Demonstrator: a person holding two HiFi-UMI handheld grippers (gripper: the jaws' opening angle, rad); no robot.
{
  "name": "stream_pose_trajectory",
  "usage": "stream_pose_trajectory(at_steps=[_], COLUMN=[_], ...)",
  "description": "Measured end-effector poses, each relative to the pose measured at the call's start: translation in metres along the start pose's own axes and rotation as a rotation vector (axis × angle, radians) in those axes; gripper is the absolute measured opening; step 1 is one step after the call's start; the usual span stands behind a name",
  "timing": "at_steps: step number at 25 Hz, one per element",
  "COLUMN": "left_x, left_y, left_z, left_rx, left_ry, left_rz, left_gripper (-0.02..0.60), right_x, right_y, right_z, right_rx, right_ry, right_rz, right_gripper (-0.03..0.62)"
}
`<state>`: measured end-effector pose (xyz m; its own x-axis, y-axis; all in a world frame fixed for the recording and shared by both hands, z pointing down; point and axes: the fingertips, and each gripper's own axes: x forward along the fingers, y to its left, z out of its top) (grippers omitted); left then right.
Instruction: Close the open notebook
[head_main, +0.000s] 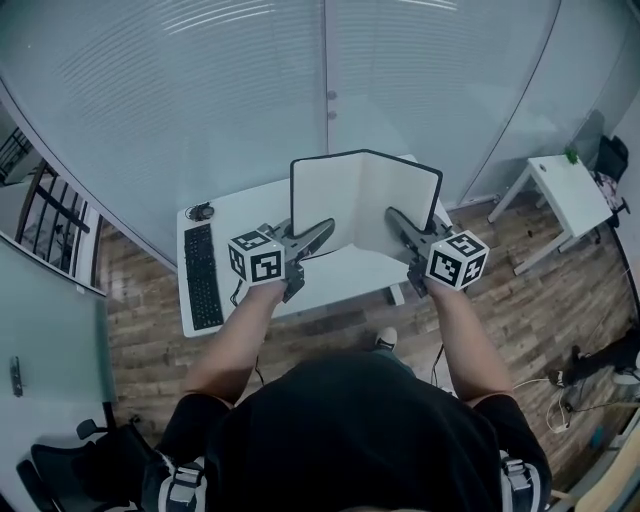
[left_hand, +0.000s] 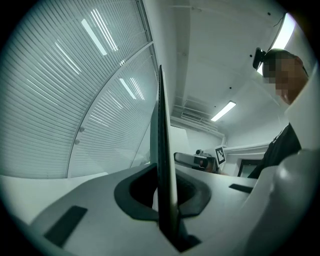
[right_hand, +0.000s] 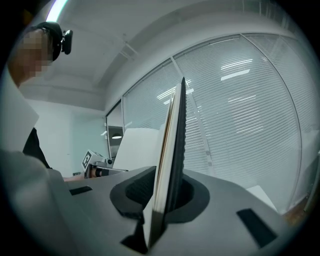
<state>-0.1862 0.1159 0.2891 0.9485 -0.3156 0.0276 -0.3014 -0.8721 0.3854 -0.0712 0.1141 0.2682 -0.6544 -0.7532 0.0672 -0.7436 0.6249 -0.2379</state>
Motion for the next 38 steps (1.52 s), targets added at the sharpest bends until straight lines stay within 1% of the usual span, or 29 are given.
stream_pose_trajectory(at_steps=[11, 19, 27, 38], left_x=[0.102, 0.159, 0.187, 0.227], left_y=[0.04, 0.074, 0.109, 0.134], left_z=[0.003, 0.008, 0.012, 0.023], left_rx=[-0.014, -0.025, -0.047, -0.059], left_ry=[-0.012, -0.033, -0.046, -0.052], left_rz=[0.059, 0.119, 0.168, 0.201], left_gripper=[0.044, 0.044, 0.044, 0.044], right_x=[0.002, 0.018, 0.046, 0.061], right_y=[-0.111, -0.181, -0.224, -0.27], right_z=[0.013, 0.021, 0.023, 0.034], right_rx=[-0.006, -0.001, 0.006, 0.007], right_ry=[0.025, 0.046, 0.068, 0.085], right_rz=[0.058, 0.117, 0.163, 0.204], right_gripper=[0.077, 0.077, 0.077, 0.077])
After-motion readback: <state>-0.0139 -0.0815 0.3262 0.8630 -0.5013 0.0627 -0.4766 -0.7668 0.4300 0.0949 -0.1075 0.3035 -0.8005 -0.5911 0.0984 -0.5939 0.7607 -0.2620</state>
